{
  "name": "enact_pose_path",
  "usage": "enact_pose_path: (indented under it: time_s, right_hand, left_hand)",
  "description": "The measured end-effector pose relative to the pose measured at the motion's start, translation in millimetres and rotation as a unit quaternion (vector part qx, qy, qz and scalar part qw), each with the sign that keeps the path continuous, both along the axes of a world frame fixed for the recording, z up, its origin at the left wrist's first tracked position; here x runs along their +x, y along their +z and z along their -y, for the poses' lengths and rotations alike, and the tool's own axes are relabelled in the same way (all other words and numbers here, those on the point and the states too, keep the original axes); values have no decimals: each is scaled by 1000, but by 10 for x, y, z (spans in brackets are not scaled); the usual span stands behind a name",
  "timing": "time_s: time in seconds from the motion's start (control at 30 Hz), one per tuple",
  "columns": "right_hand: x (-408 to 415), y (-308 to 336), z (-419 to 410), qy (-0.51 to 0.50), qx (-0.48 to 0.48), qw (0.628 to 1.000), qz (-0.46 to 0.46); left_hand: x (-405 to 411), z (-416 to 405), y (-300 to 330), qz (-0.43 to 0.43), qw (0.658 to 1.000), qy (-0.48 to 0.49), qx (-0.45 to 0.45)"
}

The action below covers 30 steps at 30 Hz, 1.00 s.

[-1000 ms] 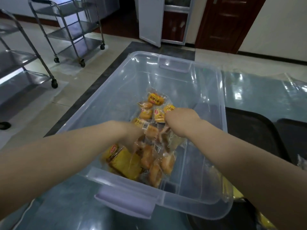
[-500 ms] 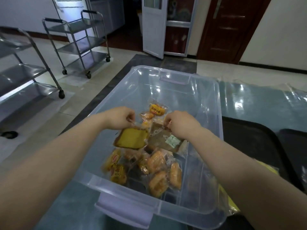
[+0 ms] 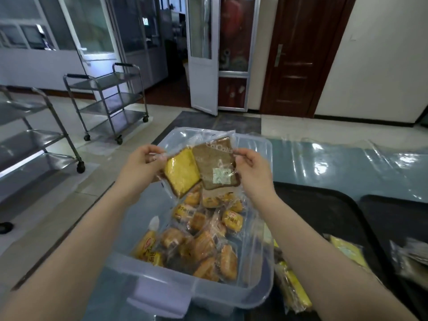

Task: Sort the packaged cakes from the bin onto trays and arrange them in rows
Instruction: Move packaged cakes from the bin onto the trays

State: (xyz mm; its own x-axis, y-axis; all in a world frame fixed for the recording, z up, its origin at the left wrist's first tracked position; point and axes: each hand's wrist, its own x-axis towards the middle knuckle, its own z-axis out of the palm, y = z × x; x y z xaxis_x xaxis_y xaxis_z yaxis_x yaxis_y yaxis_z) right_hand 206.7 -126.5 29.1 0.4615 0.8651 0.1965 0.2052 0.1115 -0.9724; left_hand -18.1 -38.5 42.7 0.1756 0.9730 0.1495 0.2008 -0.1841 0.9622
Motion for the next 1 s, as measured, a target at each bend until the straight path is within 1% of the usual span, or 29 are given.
enact_pose_path:
  time_s: [0.1,0.23,0.3,0.4,0.5,0.57,0.7,0.87,0.93,1.0]
  right_hand:
    - [141,15,195,-26,52,997,-54]
    - [477,54,487,-74,60,985,-146]
    - [728,72,672,-97,62,979,-167]
    - [1181,72,986,-135,66,976,-158]
    - [1660,-25,1267,-164,43,970,-172]
    - [1945,-150,1441,-179,12,972,-150]
    - [2396,-482,1753,-183,-42,980,-61]
    - [2770,-877,1985,-129,-115,984,32]
    - [2854,-969,2027,-108,-128,985,52]
    - [2937,-1017,2078,-98,-129,986,45]
  left_hand:
    - [202,230,74,57,998,-9,-6]
    - [521,541,168,114,993,-38,-10]
    - [684,690,177,114,992,-47,-7]
    - [914,873,158,99,993,-56,-8]
    - [1168,1060,135,100,993,-56,-13]
    - [1380,1201,102,109,993,-50,-18]
    - [1838,1486,37,120,991,-49,-39]
    - [2243,1826,-74,101,994,-24,-32]
    - [2341,1923,-144,107,993,-21,-40]
    - [2435,2015,-221,98,994,-24,-52]
